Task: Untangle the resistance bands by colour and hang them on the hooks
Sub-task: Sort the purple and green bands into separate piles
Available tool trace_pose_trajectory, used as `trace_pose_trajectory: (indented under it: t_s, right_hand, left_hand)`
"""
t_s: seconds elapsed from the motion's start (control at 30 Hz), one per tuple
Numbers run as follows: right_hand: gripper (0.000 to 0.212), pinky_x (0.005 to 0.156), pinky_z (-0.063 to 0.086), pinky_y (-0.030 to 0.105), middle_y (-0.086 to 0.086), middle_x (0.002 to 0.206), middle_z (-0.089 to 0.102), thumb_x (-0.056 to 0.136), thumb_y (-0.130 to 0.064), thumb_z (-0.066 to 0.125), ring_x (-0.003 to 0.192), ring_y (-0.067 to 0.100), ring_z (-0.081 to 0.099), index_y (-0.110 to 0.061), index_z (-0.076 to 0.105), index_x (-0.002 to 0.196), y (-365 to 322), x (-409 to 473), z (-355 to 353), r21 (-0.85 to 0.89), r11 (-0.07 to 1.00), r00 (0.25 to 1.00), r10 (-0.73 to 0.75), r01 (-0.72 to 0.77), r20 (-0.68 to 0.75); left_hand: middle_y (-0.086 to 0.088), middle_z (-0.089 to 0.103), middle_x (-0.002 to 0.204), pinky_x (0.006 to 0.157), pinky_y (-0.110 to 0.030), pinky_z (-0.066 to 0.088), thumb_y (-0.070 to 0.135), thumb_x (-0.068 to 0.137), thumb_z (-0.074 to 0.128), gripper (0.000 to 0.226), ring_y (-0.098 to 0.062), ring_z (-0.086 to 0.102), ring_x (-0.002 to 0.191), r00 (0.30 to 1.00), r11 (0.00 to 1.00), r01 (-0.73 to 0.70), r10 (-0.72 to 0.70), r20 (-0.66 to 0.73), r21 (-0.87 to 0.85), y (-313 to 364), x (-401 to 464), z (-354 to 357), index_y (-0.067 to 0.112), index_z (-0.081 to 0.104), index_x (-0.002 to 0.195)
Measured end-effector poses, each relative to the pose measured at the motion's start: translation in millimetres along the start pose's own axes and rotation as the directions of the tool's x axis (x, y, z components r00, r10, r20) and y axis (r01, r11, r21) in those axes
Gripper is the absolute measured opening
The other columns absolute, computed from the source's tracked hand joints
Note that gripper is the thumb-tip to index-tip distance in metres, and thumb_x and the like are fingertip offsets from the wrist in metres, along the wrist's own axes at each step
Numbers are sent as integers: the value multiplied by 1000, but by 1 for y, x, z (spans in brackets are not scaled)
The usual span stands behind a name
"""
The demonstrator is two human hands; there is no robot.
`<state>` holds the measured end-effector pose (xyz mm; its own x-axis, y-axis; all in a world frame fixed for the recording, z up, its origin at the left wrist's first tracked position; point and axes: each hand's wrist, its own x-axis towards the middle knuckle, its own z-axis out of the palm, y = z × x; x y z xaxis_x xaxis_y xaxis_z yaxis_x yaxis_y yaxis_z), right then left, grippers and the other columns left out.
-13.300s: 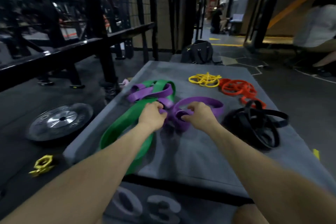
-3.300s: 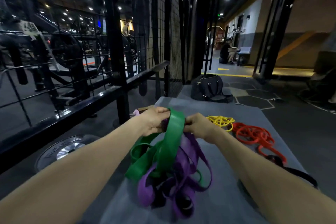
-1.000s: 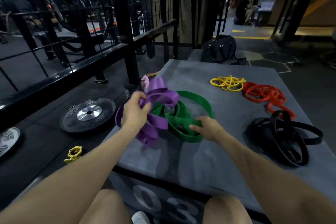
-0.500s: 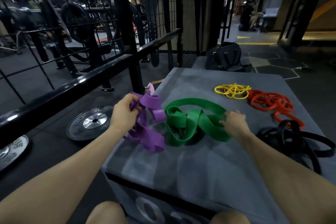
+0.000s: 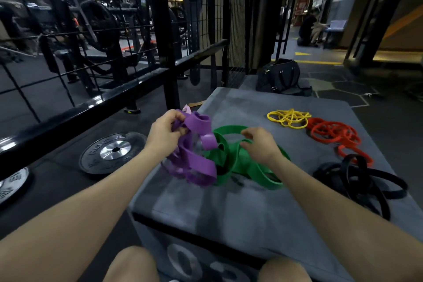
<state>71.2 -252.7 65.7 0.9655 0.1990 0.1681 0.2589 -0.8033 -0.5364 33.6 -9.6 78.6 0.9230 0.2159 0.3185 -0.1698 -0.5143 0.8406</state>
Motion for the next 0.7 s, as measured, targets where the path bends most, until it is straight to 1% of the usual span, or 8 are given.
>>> trace_pose_trajectory:
  t_s: [0.07,0.17,0.23,0.3,0.37,0.43,0.53,0.7]
  right_hand:
    - [39,100,40,29,14,129,59,89,-12,59,119,25,55,-4,55,127,-13,-7,1,26,999,1000,-19,19,7]
    - [36,99,41,28,13,125,62,87,-12,60,117,25,57,-3,59,122,-20,-20,5,19,1000,1000,-6,6,19]
    - [32,97,41,30,15,121,64,86,-12,61,114,27,58,-1,62,116,-19,-29,11,5,1000,999,21,-21,30]
    - [31,97,41,32,16,120,64,86,-12,61,113,28,58,1,62,114,-17,-38,18,-5,999,998,32,-32,57]
    - [34,97,40,30,13,123,64,86,-14,62,116,27,57,-3,61,118,-14,-46,26,-35,999,995,33,-29,99]
    - [35,98,39,27,12,124,63,86,-16,62,118,25,57,-5,61,120,-10,-50,35,-41,999,991,40,-35,129]
    - [34,96,41,27,13,119,65,85,-15,63,115,26,59,-4,62,118,-10,-51,46,-19,998,985,55,-53,165]
    - [49,99,41,26,13,125,60,80,-14,70,114,24,58,-5,56,126,-28,-50,71,131,990,966,-76,45,247]
  left_hand:
    - [3,65,82,87,-50,52,-5,77,62,42,-28,64,89,1000,1000,10,-10,6,1,-1,-6,0,37,56,73]
    - [6,62,75,71,-32,50,-5,79,60,36,-15,57,72,999,999,20,-19,-25,42,-4,-24,3,30,52,73]
    - [6,60,73,64,-27,46,-7,80,57,34,-9,54,67,998,994,56,-55,-11,94,-11,-41,7,26,51,75]
    - [-3,64,80,73,-35,53,-9,78,56,34,-21,63,75,995,990,83,-89,48,115,-27,-55,12,24,50,77]
    - [-6,66,88,82,-42,53,-6,78,57,32,-31,64,85,989,977,97,-115,90,187,-48,-69,17,25,50,84]
    - [-6,65,91,80,-41,51,-1,80,52,31,-32,62,84,984,950,134,-160,72,281,-65,-79,21,27,45,92]
    - [-8,66,94,79,-43,52,0,82,45,38,-31,62,83,974,936,214,-227,18,278,-79,-83,23,36,38,89]
    - [-2,68,103,85,-46,52,6,86,53,34,-25,64,94,980,950,178,-193,37,256,-83,-78,22,33,48,106]
